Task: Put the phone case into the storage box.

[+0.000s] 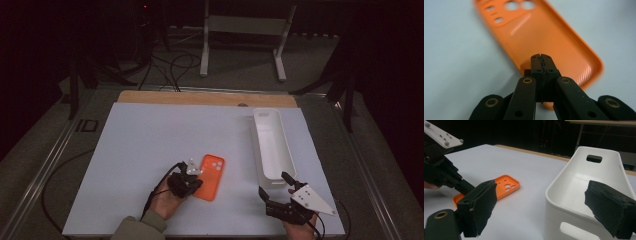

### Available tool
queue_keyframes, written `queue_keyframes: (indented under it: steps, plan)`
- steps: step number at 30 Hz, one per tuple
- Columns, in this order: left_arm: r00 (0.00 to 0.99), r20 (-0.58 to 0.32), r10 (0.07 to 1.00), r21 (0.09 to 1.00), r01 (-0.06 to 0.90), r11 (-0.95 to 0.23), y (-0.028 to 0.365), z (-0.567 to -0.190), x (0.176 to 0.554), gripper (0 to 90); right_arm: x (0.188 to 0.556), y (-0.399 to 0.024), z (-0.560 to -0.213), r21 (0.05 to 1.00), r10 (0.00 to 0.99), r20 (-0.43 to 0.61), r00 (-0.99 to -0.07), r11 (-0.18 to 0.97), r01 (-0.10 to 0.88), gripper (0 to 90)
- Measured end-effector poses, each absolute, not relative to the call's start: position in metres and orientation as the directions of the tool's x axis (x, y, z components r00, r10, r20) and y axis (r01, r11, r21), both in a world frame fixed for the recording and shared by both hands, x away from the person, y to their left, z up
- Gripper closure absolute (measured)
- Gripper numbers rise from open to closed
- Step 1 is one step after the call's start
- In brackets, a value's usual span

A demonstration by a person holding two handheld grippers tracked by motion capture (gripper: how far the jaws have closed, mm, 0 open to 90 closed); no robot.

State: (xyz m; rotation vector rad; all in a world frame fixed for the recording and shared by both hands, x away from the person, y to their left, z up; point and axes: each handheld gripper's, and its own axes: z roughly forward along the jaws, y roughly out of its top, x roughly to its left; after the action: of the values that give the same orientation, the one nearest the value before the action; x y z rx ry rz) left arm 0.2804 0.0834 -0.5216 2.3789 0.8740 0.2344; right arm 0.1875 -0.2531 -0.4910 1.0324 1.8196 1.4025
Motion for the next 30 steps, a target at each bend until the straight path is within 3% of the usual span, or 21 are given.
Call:
queue_keyframes:
  steps: [7,17,21,27,30]
  plan:
    - [0.695,-0.039,0.718,0.602,0.590,-0.538,0.106,-0.524,0.293,90.0,0.188,-0.252,-0.492,0.968,0.859,-0.009,-0.511,0.137,0.212,9.9]
    - [0.698,-0.054,0.714,0.620,0.584,-0.523,0.104,-0.525,0.293,90.0,0.188,-0.252,-0.491,0.968,0.860,-0.009,-0.510,0.135,0.211,9.9]
    - [0.706,-0.068,0.705,0.668,0.558,-0.493,0.106,-0.519,0.290,83.5,0.188,-0.253,-0.491,0.968,0.860,-0.010,-0.510,0.135,0.209,9.9]
    - [0.667,-0.080,0.741,0.784,0.501,-0.367,0.126,-0.499,0.281,58.7,0.189,-0.253,-0.491,0.968,0.860,-0.011,-0.510,0.136,0.209,9.9]
    - [0.666,-0.096,0.739,0.842,0.450,-0.296,0.142,-0.487,0.275,52.7,0.190,-0.254,-0.491,0.969,0.858,-0.011,-0.513,0.136,0.206,9.9]
